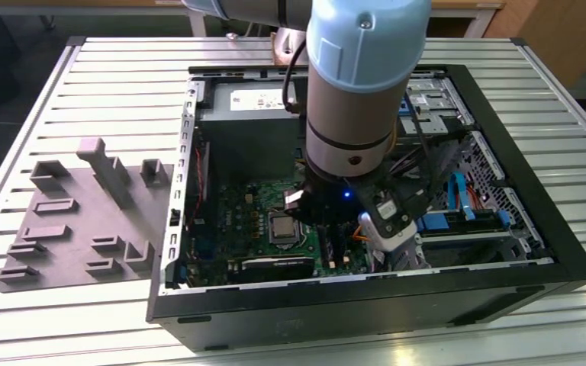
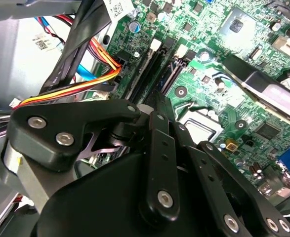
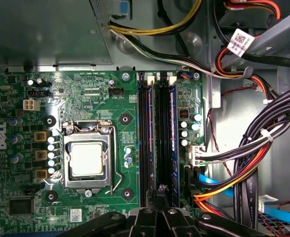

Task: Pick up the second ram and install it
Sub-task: 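Press down the second ram until it locks into place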

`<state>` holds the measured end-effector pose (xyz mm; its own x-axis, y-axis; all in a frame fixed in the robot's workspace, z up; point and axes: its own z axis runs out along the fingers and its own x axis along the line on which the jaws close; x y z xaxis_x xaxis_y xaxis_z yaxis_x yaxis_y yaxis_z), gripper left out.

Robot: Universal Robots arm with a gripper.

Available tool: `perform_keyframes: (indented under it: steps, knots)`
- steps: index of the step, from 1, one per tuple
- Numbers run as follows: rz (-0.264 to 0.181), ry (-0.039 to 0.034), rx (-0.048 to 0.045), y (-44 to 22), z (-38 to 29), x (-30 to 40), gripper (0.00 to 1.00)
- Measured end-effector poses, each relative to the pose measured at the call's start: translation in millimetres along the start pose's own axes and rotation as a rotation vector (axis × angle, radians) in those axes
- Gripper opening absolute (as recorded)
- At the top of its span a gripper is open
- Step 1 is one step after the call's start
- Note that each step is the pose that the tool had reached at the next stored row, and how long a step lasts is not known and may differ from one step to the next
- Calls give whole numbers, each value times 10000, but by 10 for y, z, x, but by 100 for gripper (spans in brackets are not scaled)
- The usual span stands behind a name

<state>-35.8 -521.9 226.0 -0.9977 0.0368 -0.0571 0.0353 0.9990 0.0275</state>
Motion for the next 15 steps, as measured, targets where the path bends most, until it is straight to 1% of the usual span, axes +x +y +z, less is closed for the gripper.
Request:
perform_keyframes:
  steps: [3,6,10,15]
  knots:
    - [0,1,4,-1,28,2,11]
    - [0,2,5,-2,33,2,11]
    - [0,3,4,-3,58,4,11]
    - [0,2,0,-3,67,4,11]
